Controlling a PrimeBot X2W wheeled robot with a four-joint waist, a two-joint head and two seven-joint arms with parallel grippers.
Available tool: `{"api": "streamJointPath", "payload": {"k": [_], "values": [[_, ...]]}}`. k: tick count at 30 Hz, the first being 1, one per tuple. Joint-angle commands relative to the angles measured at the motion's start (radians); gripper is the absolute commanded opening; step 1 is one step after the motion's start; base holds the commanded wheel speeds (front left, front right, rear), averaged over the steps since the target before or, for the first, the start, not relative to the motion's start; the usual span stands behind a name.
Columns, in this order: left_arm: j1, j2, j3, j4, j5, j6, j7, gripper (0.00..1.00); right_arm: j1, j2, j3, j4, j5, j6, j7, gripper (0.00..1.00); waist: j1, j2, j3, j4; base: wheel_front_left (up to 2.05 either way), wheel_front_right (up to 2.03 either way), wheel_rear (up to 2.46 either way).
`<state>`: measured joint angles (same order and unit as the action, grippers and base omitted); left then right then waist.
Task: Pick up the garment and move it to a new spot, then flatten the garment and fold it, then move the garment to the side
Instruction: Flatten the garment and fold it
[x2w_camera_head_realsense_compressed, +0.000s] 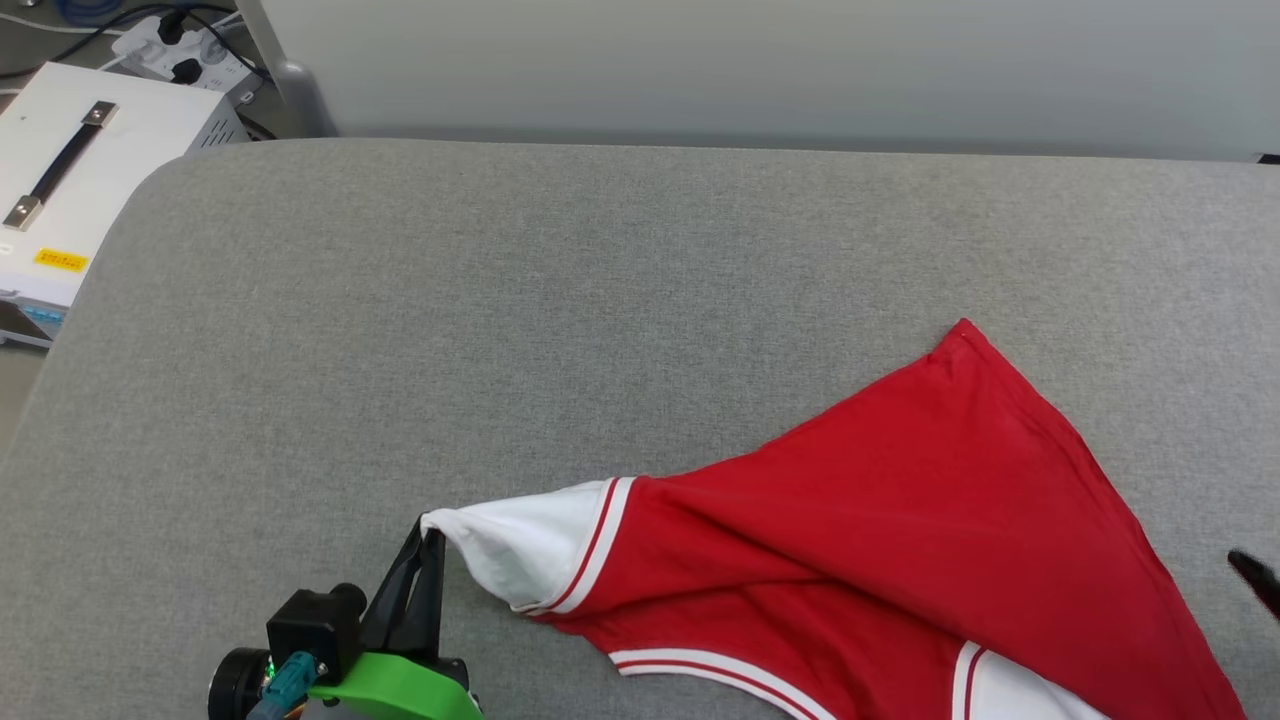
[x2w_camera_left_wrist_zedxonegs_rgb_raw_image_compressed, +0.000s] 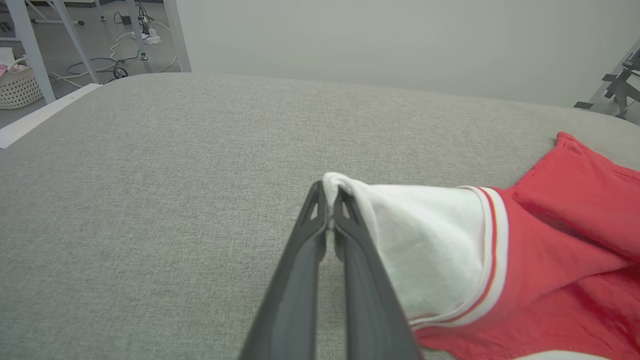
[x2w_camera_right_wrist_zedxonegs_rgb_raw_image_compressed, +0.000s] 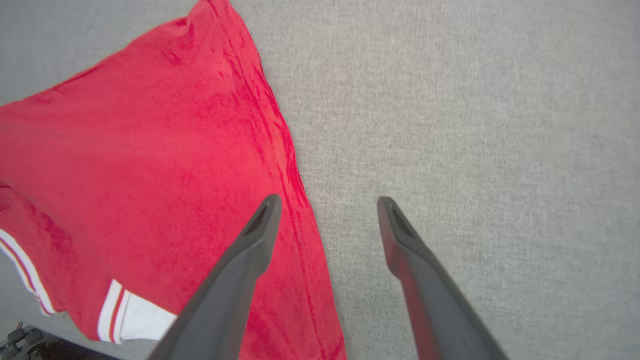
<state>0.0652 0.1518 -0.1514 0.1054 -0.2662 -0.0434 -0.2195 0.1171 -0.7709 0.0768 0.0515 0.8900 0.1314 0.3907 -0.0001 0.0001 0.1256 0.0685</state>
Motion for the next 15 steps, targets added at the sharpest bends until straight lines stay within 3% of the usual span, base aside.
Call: {"api": "streamJointPath", "payload": {"k": [1, 8, 15], "values": [[0.003, 0.000, -0.001, -0.007, 0.003, 0.008, -0.002, 0.00, -0.033, -0.009, -0.032, -0.037, -0.012, -0.001, -0.009, 1.00, 0.0001, -0.0001, 0.005, 0.009, 0.00, 0.00, 0.00], [-0.028, -0.011, -0.024, -0.027, 0.012, 0.012, -0.005, 0.00, -0.193, -0.014, -0.132, -0.198, -0.083, -0.001, 0.070, 1.00, 0.0001, -0.0001, 0.064, 0.054, 0.00, 0.00, 0.00], [-0.094, -0.029, -0.058, -0.031, 0.025, 0.006, -0.015, 0.00, -0.426, -0.050, -0.022, -0.204, -0.105, -0.001, 0.273, 1.00, 0.0001, -0.0001, 0.148, 0.111, 0.00, 0.00, 0.00]]}}
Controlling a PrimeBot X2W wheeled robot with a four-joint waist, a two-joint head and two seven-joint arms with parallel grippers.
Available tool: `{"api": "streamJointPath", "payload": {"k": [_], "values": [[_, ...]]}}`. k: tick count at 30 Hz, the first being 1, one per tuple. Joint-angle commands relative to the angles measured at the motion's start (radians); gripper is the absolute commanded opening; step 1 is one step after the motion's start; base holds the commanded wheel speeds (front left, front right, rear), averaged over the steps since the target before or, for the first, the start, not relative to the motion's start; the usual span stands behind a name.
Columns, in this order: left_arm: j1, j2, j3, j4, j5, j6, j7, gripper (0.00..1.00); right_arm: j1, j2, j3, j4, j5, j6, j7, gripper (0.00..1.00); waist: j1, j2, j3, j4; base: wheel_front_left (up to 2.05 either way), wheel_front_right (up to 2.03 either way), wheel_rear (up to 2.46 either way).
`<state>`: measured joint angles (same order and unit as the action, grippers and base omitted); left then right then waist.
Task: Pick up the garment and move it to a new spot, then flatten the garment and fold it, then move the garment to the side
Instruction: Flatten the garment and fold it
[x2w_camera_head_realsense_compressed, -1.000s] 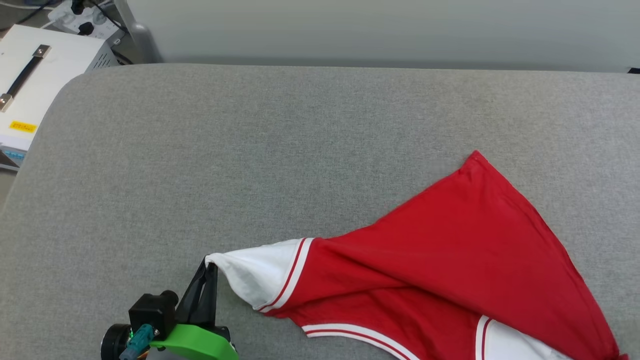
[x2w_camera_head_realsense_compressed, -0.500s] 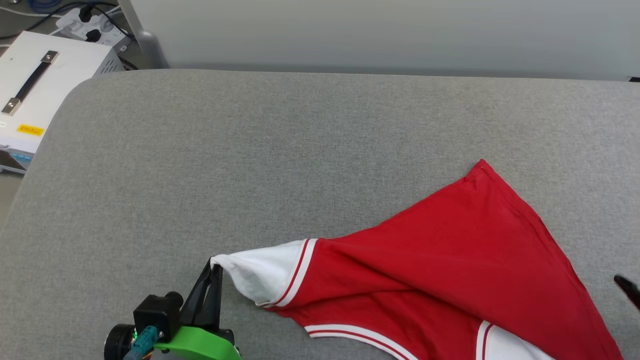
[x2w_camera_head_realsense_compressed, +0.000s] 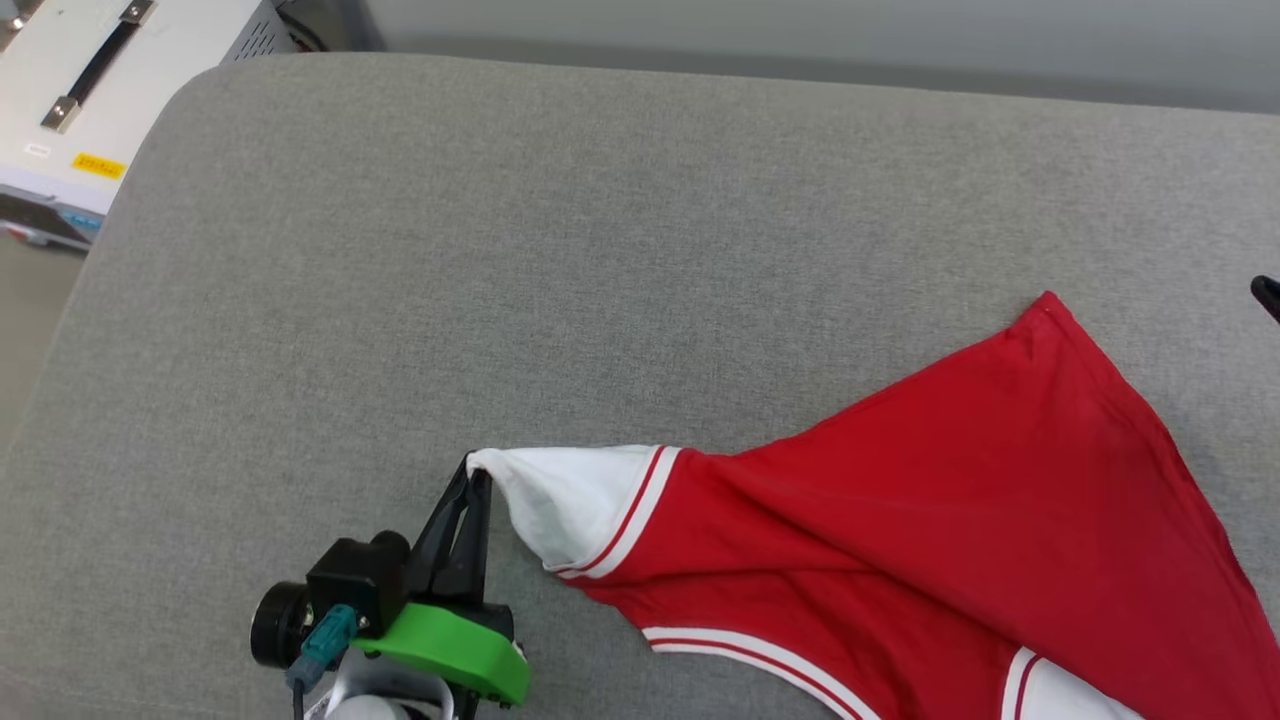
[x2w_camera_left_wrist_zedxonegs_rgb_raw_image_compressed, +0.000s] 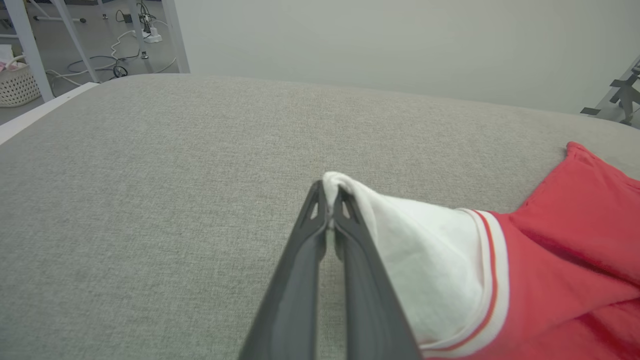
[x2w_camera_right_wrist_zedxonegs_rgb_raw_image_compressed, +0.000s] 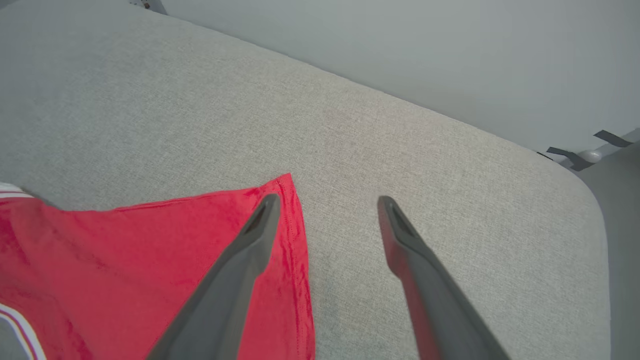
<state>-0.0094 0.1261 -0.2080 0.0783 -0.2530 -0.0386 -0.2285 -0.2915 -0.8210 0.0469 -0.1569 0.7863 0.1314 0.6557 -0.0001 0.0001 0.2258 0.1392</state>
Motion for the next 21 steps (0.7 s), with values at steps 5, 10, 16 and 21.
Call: {"api": "streamJointPath", "payload": {"k": [5, 10, 16, 21], "values": [[-0.071, -0.020, -0.024, 0.008, 0.014, -0.007, -0.017, 0.00, -0.191, -0.014, 0.153, 0.082, -0.005, -0.001, 0.178, 1.00, 0.0001, -0.0001, 0.110, 0.079, 0.00, 0.00, 0.00], [-0.111, -0.034, -0.036, 0.026, 0.013, -0.012, -0.026, 0.00, -0.331, 0.006, 0.288, 0.192, -0.043, -0.001, 0.258, 1.00, 0.0001, -0.0001, 0.161, 0.109, 0.00, 0.00, 0.00], [-0.154, -0.048, -0.046, 0.043, 0.013, -0.018, -0.032, 0.00, -0.439, 0.043, 0.401, 0.347, -0.084, -0.001, 0.258, 1.00, 0.0001, -0.0001, 0.216, 0.141, 0.00, 0.00, 0.00], [-0.176, -0.056, -0.045, 0.040, 0.015, -0.021, -0.033, 0.00, -0.440, 0.051, 0.523, 0.453, -0.084, -0.001, 0.261, 1.00, 0.0001, -0.0001, 0.238, 0.157, 0.00, 0.00, 0.00]]}}
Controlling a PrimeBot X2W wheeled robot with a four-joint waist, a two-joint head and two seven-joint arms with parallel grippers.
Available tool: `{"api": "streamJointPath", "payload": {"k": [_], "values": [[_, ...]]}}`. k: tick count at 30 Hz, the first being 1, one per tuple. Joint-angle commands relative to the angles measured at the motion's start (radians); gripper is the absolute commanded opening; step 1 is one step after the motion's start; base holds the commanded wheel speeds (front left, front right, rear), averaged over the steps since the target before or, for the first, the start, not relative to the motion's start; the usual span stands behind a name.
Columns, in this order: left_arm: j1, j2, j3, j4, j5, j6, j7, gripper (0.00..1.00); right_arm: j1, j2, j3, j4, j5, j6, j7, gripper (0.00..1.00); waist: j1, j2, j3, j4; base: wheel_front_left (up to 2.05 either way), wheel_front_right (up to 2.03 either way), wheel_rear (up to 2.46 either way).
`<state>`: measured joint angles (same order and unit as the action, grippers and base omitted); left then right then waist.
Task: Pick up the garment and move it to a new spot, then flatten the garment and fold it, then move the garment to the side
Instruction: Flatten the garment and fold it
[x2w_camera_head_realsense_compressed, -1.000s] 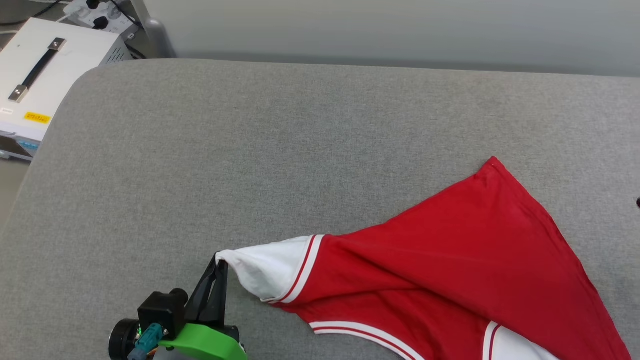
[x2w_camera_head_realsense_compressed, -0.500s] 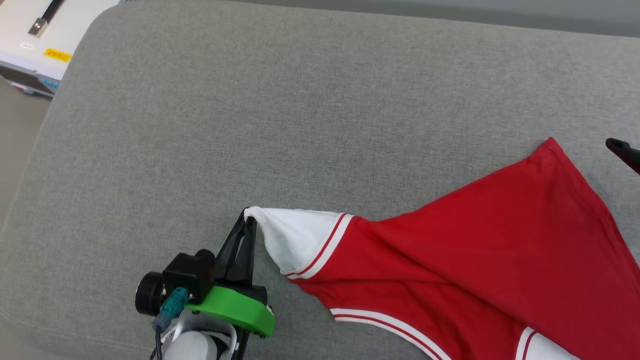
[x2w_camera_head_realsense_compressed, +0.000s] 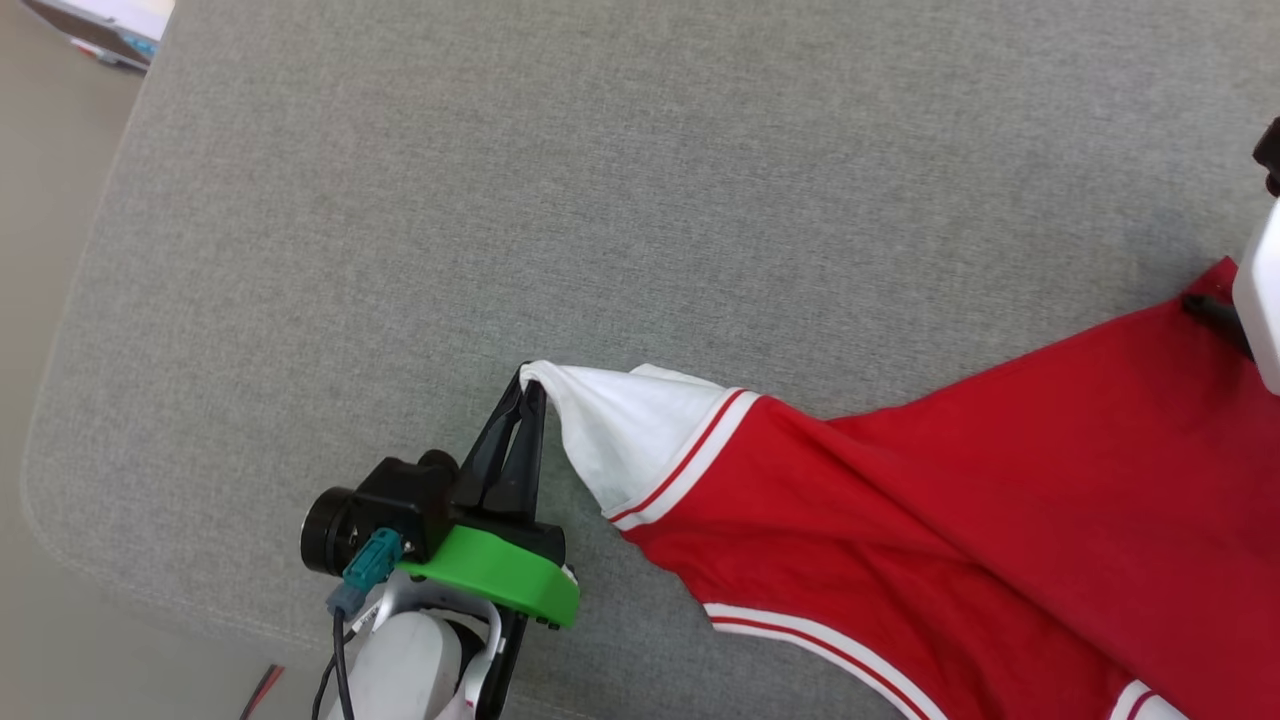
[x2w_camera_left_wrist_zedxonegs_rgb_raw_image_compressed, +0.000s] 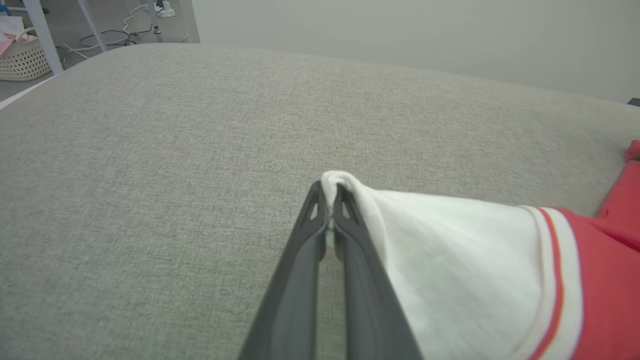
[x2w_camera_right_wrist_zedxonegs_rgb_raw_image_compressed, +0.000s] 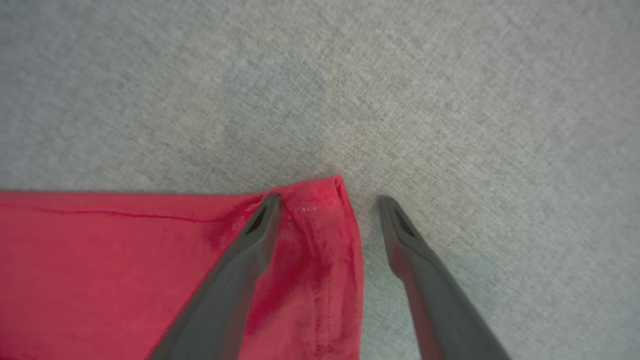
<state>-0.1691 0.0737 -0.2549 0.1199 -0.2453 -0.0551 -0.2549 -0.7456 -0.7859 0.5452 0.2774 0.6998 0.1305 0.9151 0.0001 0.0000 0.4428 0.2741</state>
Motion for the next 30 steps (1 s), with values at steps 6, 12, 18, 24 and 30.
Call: {"api": "streamJointPath", "payload": {"k": [6, 12, 18, 24, 30], "values": [[-0.009, -0.011, 0.024, -0.001, 0.018, -0.007, -0.007, 0.00, 0.024, 0.012, 0.117, 0.088, 0.056, 0.000, -0.096, 0.00, -0.0001, 0.0000, -0.002, 0.001, 0.00, 0.00, 0.00], [0.015, -0.004, 0.055, 0.007, 0.035, -0.018, -0.007, 0.00, -0.002, 0.018, 0.096, 0.088, 0.104, 0.000, -0.304, 0.00, -0.0001, 0.0000, -0.090, -0.047, 0.00, 0.00, 0.00], [0.033, 0.027, 0.083, -0.008, 0.048, -0.022, -0.007, 0.00, 0.020, 0.014, 0.085, 0.035, 0.112, 0.000, -0.472, 0.00, -0.0001, 0.0000, -0.185, -0.088, 0.00, 0.00, 0.00], [0.021, 0.072, 0.115, -0.048, 0.053, -0.023, -0.007, 0.00, 0.055, 0.005, 0.037, -0.023, 0.113, 0.000, -0.612, 0.00, -0.0001, 0.0000, -0.263, -0.125, 0.00, 0.00, 0.00], [-0.072, 0.121, 0.126, -0.101, 0.052, -0.035, 0.022, 0.00, 0.073, 0.026, -0.042, -0.057, 0.083, 0.000, -0.709, 0.00, -0.0001, 0.0000, -0.314, -0.156, 0.00, 0.00, 0.00]]}}
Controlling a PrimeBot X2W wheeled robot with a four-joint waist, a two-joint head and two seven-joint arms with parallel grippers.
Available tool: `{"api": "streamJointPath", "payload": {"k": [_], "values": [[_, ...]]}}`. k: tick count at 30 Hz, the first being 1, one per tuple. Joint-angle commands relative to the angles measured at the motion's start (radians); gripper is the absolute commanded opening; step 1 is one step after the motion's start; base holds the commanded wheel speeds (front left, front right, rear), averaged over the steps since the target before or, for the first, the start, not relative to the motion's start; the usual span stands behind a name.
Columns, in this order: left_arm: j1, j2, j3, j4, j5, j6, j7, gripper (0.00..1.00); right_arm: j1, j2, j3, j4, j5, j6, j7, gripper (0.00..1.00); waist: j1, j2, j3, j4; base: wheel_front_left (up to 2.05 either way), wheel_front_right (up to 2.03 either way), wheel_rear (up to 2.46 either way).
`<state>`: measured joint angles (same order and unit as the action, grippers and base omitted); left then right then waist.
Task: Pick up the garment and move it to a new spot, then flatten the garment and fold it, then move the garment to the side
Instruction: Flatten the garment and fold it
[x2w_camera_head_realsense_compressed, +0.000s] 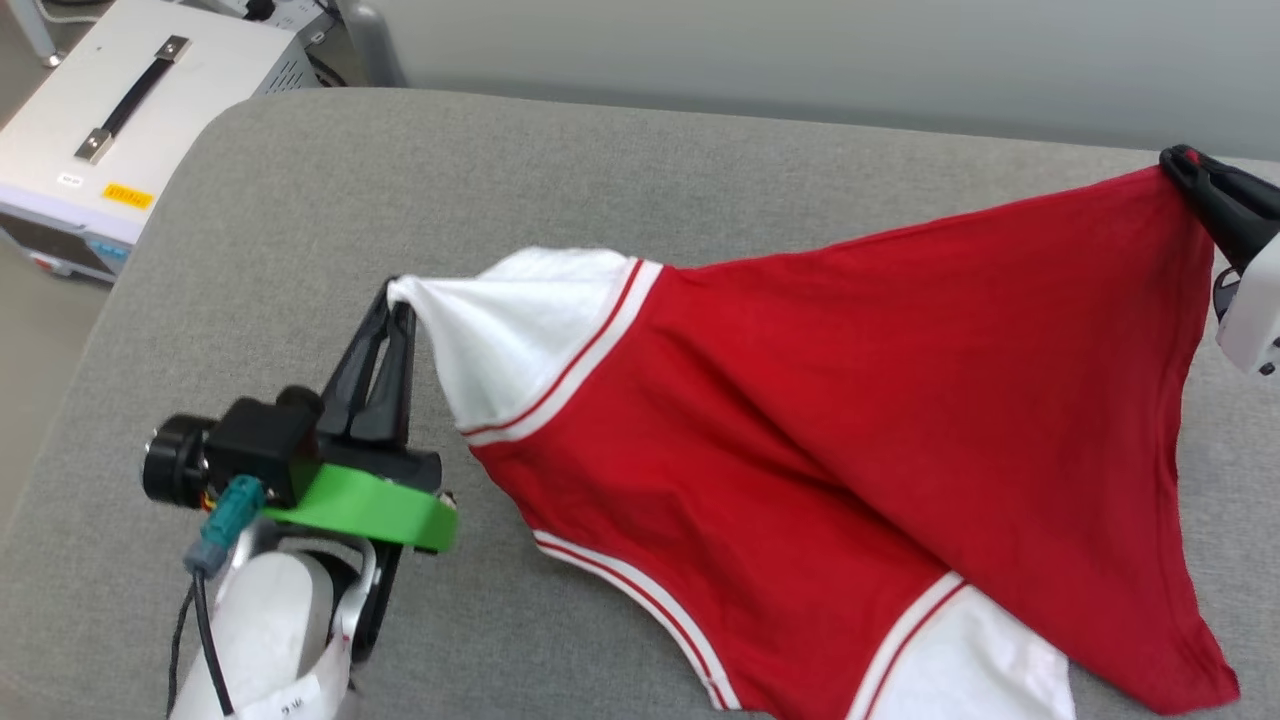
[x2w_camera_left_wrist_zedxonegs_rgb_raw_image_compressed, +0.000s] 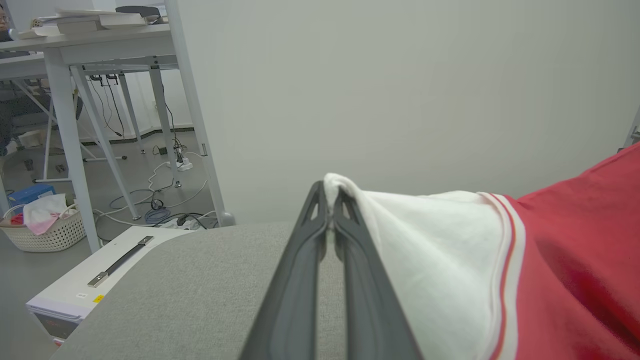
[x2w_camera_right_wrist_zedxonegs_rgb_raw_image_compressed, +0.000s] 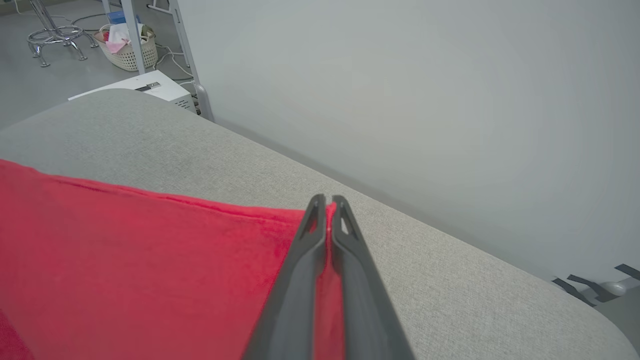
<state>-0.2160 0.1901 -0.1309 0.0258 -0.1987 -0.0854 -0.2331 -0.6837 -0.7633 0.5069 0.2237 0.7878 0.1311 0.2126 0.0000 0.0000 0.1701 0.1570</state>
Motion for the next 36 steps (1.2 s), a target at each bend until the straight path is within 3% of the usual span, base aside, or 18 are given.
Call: {"api": "streamJointPath", "payload": {"k": [1, 12, 21, 29, 36], "values": [[-0.051, 0.014, 0.001, -0.019, 0.007, -0.008, 0.010, 0.00, 0.012, 0.008, -0.017, -0.012, -0.011, 0.000, -0.015, 0.00, 0.0000, 0.0000, -0.048, -0.044, 0.00, 0.00, 0.00], [-0.359, 0.090, -0.017, -0.103, -0.014, -0.032, 0.109, 0.00, -0.029, 0.058, -0.182, -0.105, -0.069, 0.000, -0.027, 0.00, 0.0000, 0.0000, -0.052, -0.085, 0.00, 0.00, 0.00], [-0.628, 0.119, -0.051, -0.054, -0.044, -0.040, 0.151, 0.00, -0.152, 0.077, -0.247, -0.152, -0.106, 0.000, 0.039, 0.00, 0.0000, 0.0000, 0.055, -0.105, 0.00, 0.00, 0.00], [-0.962, 0.170, -0.096, 0.062, -0.040, -0.044, 0.158, 0.00, -0.446, 0.102, -0.270, -0.069, -0.179, 0.000, 0.072, 0.00, 0.0000, 0.0000, 0.246, -0.113, 0.00, 0.00, 0.00], [-1.310, 0.205, -0.154, 0.216, -0.042, -0.045, 0.143, 0.00, -0.759, 0.113, -0.229, 0.063, -0.261, 0.000, 0.072, 0.00, 0.0000, 0.0000, 0.387, -0.123, 0.00, 0.00, 0.00]]}}
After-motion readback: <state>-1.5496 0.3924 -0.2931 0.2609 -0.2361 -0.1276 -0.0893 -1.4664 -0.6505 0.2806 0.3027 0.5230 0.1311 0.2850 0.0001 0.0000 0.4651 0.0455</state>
